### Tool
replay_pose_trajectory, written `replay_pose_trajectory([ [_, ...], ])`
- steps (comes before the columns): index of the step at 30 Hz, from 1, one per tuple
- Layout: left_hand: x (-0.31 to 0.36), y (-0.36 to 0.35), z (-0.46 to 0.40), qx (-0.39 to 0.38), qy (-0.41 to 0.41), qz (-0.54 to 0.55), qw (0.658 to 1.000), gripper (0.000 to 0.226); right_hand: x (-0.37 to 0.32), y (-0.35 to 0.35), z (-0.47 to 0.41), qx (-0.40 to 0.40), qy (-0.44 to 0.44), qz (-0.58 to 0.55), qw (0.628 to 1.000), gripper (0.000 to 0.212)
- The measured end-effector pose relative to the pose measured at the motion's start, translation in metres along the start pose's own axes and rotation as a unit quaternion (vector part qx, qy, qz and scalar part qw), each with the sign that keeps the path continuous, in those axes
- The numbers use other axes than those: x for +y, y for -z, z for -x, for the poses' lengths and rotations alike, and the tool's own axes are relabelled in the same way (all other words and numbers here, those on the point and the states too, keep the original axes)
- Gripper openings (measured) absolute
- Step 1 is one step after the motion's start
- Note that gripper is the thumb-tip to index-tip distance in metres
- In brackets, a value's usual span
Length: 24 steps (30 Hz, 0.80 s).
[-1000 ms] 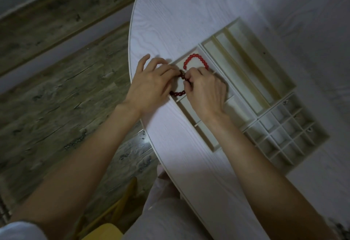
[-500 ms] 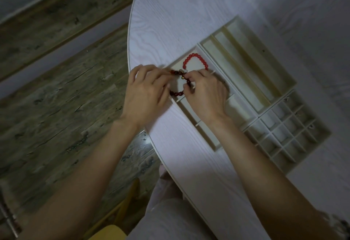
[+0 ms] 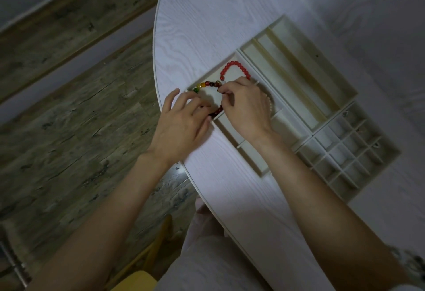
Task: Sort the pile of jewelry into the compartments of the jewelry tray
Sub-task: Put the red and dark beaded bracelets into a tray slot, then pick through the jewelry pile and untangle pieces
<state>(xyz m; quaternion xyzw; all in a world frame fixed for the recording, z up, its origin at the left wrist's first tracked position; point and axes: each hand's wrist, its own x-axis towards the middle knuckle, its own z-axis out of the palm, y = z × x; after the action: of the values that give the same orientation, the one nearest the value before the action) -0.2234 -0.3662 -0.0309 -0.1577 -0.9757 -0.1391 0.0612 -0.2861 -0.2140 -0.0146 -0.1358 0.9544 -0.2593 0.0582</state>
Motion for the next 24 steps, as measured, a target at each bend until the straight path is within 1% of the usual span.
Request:
replay_pose_trajectory([
  [2,0.004,0.004,0.0,0.021,-0.004,0.014,1.0,0.03,-0.001,0.007,0.006,0.004,0.018,-0.015,1.0,0.023],
  [3,0.007,0.006,0.001,0.041,-0.004,0.021,0.999,0.027,-0.002,0.014,0.012,0.018,0.036,-0.029,0.999,0.022],
  [5,0.026,0.015,0.001,0.091,0.004,0.054,0.994,0.02,0.001,0.036,0.036,0.081,0.059,-0.067,0.993,0.018],
  [6,0.047,0.019,0.001,0.114,0.025,0.102,0.988,0.018,0.009,0.05,0.056,0.119,0.05,-0.089,0.988,0.017],
  [7,0.07,0.024,0.002,0.136,0.064,0.174,0.973,0.016,0.019,0.062,0.08,0.149,0.031,-0.108,0.982,0.017],
  [9,0.12,0.033,0.004,0.161,0.143,0.333,0.918,0.012,0.045,0.081,0.133,0.194,-0.022,-0.116,0.974,0.017],
  [10,0.15,0.034,0.005,0.151,0.153,0.388,0.896,0.011,0.062,0.09,0.164,0.214,-0.052,-0.097,0.97,0.017],
  [11,0.174,0.032,0.008,0.129,0.144,0.415,0.889,0.011,0.079,0.095,0.193,0.223,-0.083,-0.074,0.968,0.017],
  [13,0.215,0.017,0.011,0.036,0.082,0.421,0.903,0.009,0.116,0.102,0.245,0.219,-0.137,-0.028,0.966,0.017],
  [14,0.241,0.004,0.014,-0.026,0.035,0.4,0.916,0.013,0.137,0.107,0.275,0.213,-0.167,-0.005,0.963,0.018],
  [16,0.271,-0.024,0.02,-0.097,-0.055,0.325,0.939,0.026,0.167,0.107,0.315,0.18,-0.208,0.04,0.961,0.023],
  [17,0.285,-0.039,0.024,-0.116,-0.084,0.296,0.945,0.03,0.179,0.108,0.332,0.162,-0.232,0.06,0.957,0.024],
  [18,0.298,-0.051,0.029,-0.139,-0.091,0.278,0.946,0.033,0.189,0.108,0.346,0.154,-0.251,0.07,0.953,0.023],
  [20,0.322,-0.072,0.035,-0.167,-0.086,0.274,0.943,0.037,0.201,0.109,0.37,0.153,-0.304,0.054,0.939,0.019],
  [22,0.34,-0.086,0.034,-0.178,-0.089,0.266,0.943,0.039,0.206,0.106,0.378,0.153,-0.335,0.024,0.929,0.023],
  [24,0.357,-0.098,0.029,-0.168,-0.115,0.243,0.949,0.034,0.208,0.103,0.381,0.149,-0.337,0.022,0.93,0.027],
])
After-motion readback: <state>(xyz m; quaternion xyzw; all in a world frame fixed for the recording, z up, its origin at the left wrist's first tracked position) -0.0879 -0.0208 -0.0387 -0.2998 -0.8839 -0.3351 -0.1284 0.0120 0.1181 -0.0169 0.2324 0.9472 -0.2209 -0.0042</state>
